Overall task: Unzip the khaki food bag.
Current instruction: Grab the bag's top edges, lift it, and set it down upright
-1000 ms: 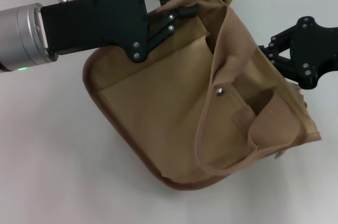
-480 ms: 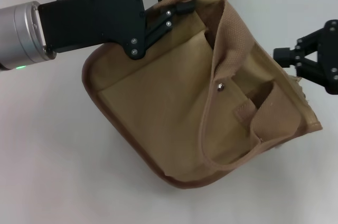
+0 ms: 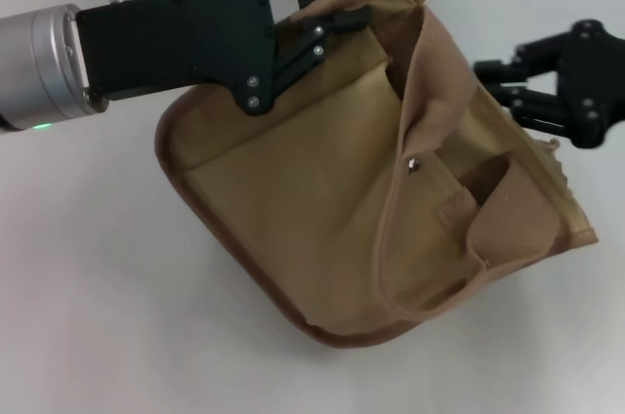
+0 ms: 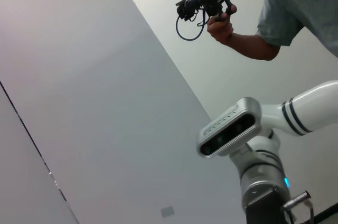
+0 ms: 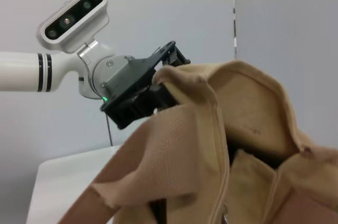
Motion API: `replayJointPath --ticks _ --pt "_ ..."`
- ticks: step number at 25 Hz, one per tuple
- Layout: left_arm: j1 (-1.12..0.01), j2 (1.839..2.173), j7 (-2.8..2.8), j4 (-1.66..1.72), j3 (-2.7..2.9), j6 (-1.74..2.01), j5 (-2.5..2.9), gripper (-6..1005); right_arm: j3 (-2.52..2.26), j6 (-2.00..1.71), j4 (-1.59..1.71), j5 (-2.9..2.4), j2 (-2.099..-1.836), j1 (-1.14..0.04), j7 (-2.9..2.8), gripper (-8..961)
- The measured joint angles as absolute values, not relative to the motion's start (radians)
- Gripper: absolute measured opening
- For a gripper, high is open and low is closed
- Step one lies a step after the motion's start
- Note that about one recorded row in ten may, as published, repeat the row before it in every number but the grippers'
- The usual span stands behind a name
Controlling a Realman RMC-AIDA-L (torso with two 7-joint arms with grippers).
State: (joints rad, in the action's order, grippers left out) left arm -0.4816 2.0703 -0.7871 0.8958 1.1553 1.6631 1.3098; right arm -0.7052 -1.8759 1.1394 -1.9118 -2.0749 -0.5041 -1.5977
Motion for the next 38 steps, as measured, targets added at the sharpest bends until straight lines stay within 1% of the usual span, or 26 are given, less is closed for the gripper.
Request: replayJointPath --ticks 2,6,13,18,30,38 --pt "-0.480 2.071 -0.787 0.896 1.155 1.664 1.310 93 -0.712 -1.873 1.116 -1.917 -2.074 -0.527 -1.599 56" --pt "-0.478 2.071 -0.787 0.891 1.155 1.665 1.310 93 -0.780 -1.866 1.100 -1.930 -2.071 -0.554 -1.602 193" --pt "-0.485 2.071 -0.786 0.885 1.156 1.665 1.310 93 -0.840 -1.855 1.097 -1.972 -2.077 -0.595 -1.612 411" --pt "-0.487 2.071 -0.785 0.884 1.157 1.664 1.310 93 -0.878 -1.840 1.093 -1.968 -2.078 -0.609 -1.612 420" --pt "-0.488 2.071 -0.785 0.883 1.157 1.664 1.311 93 -1.064 -1.719 1.093 -1.970 -2.082 -0.615 -1.604 314" --pt "-0.488 2.071 -0.780 0.879 1.156 1.664 1.313 93 -1.065 -1.707 1.090 -1.963 -2.082 -0.610 -1.578 244"
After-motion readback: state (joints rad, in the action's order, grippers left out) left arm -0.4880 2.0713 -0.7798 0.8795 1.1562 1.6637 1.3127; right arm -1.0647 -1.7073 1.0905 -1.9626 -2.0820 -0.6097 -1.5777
